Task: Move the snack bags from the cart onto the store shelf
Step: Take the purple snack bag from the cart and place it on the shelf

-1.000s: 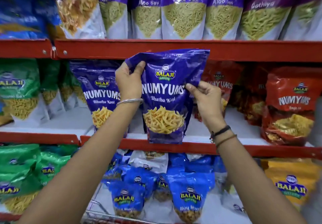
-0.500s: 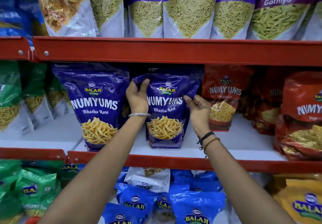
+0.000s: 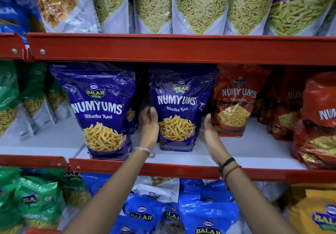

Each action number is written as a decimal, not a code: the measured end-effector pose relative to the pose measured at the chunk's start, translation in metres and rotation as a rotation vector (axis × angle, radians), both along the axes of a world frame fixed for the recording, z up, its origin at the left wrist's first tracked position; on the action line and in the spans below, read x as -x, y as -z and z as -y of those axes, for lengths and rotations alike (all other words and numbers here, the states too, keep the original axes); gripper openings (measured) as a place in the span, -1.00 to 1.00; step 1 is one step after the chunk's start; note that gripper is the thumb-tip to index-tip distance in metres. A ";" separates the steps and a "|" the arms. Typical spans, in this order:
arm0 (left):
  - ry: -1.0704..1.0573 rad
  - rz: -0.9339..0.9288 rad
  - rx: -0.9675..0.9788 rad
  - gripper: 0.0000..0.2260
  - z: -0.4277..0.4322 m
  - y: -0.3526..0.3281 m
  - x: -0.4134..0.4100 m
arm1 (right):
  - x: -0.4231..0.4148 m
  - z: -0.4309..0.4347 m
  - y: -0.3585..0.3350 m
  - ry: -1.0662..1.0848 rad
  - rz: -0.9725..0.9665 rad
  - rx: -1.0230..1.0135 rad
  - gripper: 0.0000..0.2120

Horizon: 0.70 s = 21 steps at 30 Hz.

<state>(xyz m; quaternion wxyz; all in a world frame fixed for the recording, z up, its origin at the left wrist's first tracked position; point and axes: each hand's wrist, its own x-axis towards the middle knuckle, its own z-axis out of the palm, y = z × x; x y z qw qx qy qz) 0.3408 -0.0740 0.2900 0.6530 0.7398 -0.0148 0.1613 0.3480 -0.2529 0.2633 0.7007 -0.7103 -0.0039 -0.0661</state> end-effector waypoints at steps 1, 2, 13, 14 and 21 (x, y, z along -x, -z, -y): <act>0.053 -0.121 0.024 -0.45 -0.002 0.012 0.003 | 0.003 0.001 0.006 -0.037 -0.045 0.007 0.00; 0.120 -0.205 0.073 -0.40 -0.004 0.021 0.004 | 0.006 0.001 0.009 -0.052 -0.058 0.033 0.05; 0.206 -0.299 -0.039 0.05 -0.041 0.030 0.030 | 0.049 0.003 0.002 -0.124 -0.038 0.152 -0.18; 0.199 -0.297 -0.092 0.09 -0.044 0.031 0.035 | 0.053 0.004 0.001 -0.109 -0.044 0.161 -0.18; 0.205 -0.253 -0.152 0.05 -0.041 0.030 0.061 | 0.078 0.007 -0.003 -0.106 -0.029 0.274 -0.24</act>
